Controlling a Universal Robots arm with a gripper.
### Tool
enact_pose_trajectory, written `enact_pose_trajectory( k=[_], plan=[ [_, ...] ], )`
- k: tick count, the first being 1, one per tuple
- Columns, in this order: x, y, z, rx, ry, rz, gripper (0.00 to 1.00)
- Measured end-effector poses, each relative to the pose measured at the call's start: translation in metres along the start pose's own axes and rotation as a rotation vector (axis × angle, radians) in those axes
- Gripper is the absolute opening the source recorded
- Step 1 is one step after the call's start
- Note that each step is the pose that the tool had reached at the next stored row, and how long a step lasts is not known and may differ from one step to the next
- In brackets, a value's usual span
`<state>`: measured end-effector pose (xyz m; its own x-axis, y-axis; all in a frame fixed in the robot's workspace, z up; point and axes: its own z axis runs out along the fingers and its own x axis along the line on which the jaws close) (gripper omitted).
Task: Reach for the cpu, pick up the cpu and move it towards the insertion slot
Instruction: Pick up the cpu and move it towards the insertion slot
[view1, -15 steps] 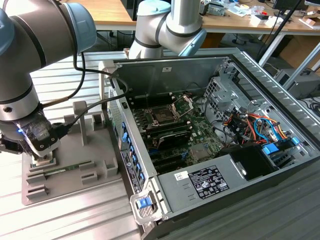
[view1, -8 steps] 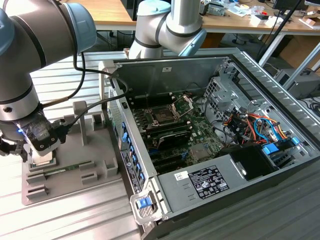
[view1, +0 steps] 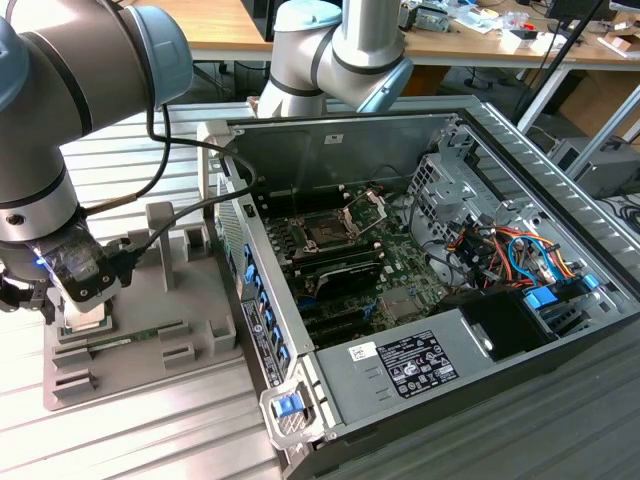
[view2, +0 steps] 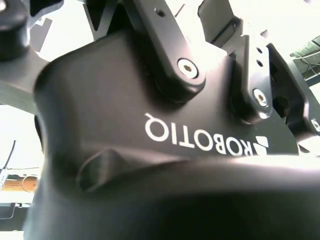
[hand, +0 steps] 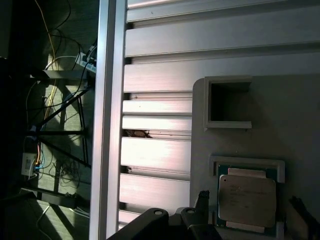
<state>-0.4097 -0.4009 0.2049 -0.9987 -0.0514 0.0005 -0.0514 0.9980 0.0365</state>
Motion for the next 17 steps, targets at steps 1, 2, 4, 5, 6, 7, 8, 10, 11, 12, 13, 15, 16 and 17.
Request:
enact_pose_trajectory(
  k=[1, 2, 4, 5, 6, 7, 8, 10, 11, 12, 13, 15, 16, 17],
  plan=[
    [0.0, 0.0, 0.0, 0.0, 0.0, 0.0, 0.66],
    [0.0, 0.0, 0.0001, 0.0, 0.0, 0.0, 0.66],
    [0.0, 0.0, 0.001, -0.0001, 0.0, 0.0, 0.66],
    [0.0, -0.0001, 0.0018, -0.0001, -0.0001, 0.0, 0.66],
    [0.0, -0.0001, 0.0024, 0.0, 0.0, -0.001, 0.66],
    [0.0, -0.0001, 0.0038, 0.0, 0.0, -0.001, 0.66],
    [-0.0001, -0.0002, 0.0045, 0.0, 0.0, -0.002, 0.66],
    [-0.0001, -0.0002, 0.0063, 0.0001, 0.0002, -0.003, 0.66],
    [-0.0001, -0.0002, 0.0069, 0.0001, 0.0002, -0.003, 0.66],
    [-0.0001, -0.0002, 0.0074, 0.0001, 0.0001, -0.003, 0.66],
    [-0.0002, -0.0003, 0.0079, 0.0002, 0.0002, -0.004, 0.66],
    [-0.0006, -0.0002, 0.0089, 0.0001, 0.0002, -0.004, 0.66],
    [-0.0011, 0.0001, 0.0095, 0.0002, 0.0002, -0.004, 0.66],
    [-0.0013, 0.0003, 0.0099, 0.0001, 0.0001, -0.005, 0.66]
  ],
)
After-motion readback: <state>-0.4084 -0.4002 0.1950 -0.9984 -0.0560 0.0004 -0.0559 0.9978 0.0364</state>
